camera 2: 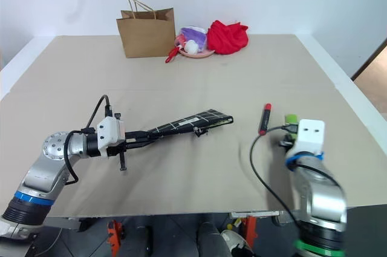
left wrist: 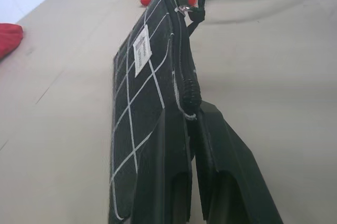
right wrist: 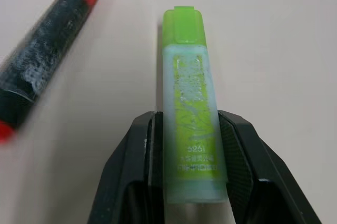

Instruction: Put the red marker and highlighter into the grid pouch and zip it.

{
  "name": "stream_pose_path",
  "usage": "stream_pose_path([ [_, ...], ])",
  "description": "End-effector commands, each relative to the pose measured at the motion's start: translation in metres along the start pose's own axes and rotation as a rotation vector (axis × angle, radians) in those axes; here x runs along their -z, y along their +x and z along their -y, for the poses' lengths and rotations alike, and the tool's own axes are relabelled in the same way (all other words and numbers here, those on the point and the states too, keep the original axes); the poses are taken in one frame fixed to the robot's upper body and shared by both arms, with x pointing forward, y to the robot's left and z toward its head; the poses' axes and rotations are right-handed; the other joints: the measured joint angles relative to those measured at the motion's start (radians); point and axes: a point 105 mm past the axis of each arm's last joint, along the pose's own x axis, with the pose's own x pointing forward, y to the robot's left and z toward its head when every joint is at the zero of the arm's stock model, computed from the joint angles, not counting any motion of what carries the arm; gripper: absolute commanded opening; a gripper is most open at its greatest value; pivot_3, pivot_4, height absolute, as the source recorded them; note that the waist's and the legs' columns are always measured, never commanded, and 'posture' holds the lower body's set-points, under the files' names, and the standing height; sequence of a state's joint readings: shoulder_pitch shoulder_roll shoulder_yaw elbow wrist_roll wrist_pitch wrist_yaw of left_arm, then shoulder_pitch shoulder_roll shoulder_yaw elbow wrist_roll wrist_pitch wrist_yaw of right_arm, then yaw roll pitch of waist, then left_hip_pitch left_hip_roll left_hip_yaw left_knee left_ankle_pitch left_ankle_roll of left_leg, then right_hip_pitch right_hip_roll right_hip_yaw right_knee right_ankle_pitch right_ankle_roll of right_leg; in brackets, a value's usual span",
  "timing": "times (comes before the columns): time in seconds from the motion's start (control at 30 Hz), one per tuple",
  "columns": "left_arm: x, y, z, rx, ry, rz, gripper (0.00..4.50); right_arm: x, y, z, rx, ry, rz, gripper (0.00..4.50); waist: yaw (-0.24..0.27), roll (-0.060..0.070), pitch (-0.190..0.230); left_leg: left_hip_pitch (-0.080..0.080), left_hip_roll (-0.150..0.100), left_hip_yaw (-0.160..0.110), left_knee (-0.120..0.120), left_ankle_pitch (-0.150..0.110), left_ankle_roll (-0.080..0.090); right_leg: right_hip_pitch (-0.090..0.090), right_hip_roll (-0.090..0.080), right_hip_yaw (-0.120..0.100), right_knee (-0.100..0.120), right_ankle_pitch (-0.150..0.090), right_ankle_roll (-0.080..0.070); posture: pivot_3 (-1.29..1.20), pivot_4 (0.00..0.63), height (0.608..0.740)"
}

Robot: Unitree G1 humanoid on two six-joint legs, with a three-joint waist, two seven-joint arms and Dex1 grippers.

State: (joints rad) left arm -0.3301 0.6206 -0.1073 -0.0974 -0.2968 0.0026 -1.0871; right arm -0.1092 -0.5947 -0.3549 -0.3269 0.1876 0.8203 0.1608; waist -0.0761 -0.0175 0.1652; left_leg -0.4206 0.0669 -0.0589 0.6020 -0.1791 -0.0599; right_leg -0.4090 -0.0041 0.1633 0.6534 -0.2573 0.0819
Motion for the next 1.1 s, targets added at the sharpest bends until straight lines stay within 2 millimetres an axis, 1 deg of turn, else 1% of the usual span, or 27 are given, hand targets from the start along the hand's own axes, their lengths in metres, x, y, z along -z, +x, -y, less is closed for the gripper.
stream_pose_path([
  [0.03, -0.01, -0.001, -0.005, 0.018, 0.03, 0.028, 0.0, -0.045, -0.021, -0.015, -0.198, -0.249, 0.179, 1.09, -0.005, 0.0, 0.0, 0.0, 0.0, 0.0, 0.0, 0.0, 0.0, 0.0, 0.0, 0.0, 0.0, 0.001, 0.001, 0.0, 0.15, 0.74],
  [0.07, -0.01, -0.001, -0.005, 0.022, 0.031, 0.028, 0.0, -0.049, -0.025, -0.016, -0.222, -0.312, 0.197, 1.09, -0.008, 0.0, 0.0, 0.0, 0.0, 0.0, 0.0, 0.0, 0.0, 0.0, 0.0, 0.0, 0.0, 0.001, 0.002, 0.0, 0.15, 0.74],
  [0.17, -0.01, 0.001, -0.005, 0.032, 0.038, 0.033, 0.0, -0.06, -0.034, -0.022, -0.317, -0.423, 0.255, 1.09, -0.01, 0.0, 0.0, 0.002, 0.0, 0.0, -0.001, 0.0, 0.001, 0.001, 0.0, 0.0, 0.0, 0.001, 0.002, 0.0, 0.15, 0.74],
  [0.3, -0.011, 0.002, -0.005, 0.038, 0.04, 0.038, 0.0, -0.076, -0.052, -0.041, -0.511, -0.521, 0.381, 1.09, -0.007, -0.001, 0.001, 0.0, -0.001, 0.0, 0.001, 0.0, 0.0, 0.001, -0.001, 0.0, 0.0, 0.001, 0.002, 0.0, 0.15, 0.74],
  [0.4, -0.011, 0.001, -0.003, 0.041, 0.038, 0.039, 0.0, -0.088, -0.067, -0.054, -0.638, -0.578, 0.473, 1.09, -0.007, -0.001, 0.001, 0.0, -0.001, 0.0, 0.001, 0.0, 0.0, 0.001, -0.001, 0.0, 0.0, 0.001, 0.002, 0.0, 0.15, 0.74],
  [0.47, -0.01, 0.001, -0.002, 0.045, 0.031, 0.039, 0.0, -0.095, -0.076, -0.061, -0.709, -0.645, 0.534, 1.09, -0.007, -0.001, 0.001, 0.0, -0.001, 0.0, 0.001, 0.0, 0.0, 0.001, -0.001, 0.0, 0.0, 0.001, 0.004, 0.0, 0.15, 0.74],
  [0.57, -0.01, 0.001, 0.0, 0.051, 0.025, 0.042, 0.0, -0.093, -0.081, -0.067, -0.787, -0.725, 0.551, 1.09, -0.006, -0.001, 0.001, 0.0, -0.001, 0.0, 0.001, 0.0, 0.0, 0.001, -0.001, 0.0, 0.0, 0.002, 0.004, 0.0, 0.15, 0.74],
  [0.7, -0.013, 0.002, -0.001, 0.047, 0.022, 0.058, 0.0, -0.08, -0.083, -0.073, -0.866, -0.787, 0.549, 1.09, -0.002, -0.001, 0.002, 0.0, -0.001, 0.0, 0.001, 0.0, 0.0, 0.001, -0.001, -0.001, 0.0, 0.001, 0.004, 0.0, 0.15, 0.74],
  [0.87, -0.015, 0.003, 0.001, 0.051, 0.023, 0.065, 0.0, -0.071, -0.08, -0.08, -0.892, -0.801, 0.552, 1.09, -0.002, -0.001, 0.002, 0.0, -0.001, 0.0, 0.001, 0.0, 0.0, 0.001, -0.001, 0.0, 0.0, 0.001, 0.004, 0.0, 0.15, 0.74],
  [1.0, -0.016, 0.004, 0.002, 0.053, 0.025, 0.069, 0.0, -0.068, -0.079, -0.085, -0.919, -0.864, 0.566, 1.09, -0.002, -0.001, 0.002, 0.001, -0.001, 0.0, 0.001, 0.0, 0.0, 0.001, -0.001, -0.001, 0.0, 0.002, 0.004, 0.0, 0.15, 0.74],
  [1.1, -0.016, 0.004, 0.003, 0.055, 0.025, 0.07, 0.0, -0.067, -0.078, -0.085, -0.931, -0.901, 0.572, 1.09, -0.001, -0.001, 0.002, 0.001, -0.001, 0.0, 0.002, 0.0, 0.0, 0.002, -0.001, -0.001, 0.0, 0.002, 0.004, 0.0, 0.15, 0.74],
])
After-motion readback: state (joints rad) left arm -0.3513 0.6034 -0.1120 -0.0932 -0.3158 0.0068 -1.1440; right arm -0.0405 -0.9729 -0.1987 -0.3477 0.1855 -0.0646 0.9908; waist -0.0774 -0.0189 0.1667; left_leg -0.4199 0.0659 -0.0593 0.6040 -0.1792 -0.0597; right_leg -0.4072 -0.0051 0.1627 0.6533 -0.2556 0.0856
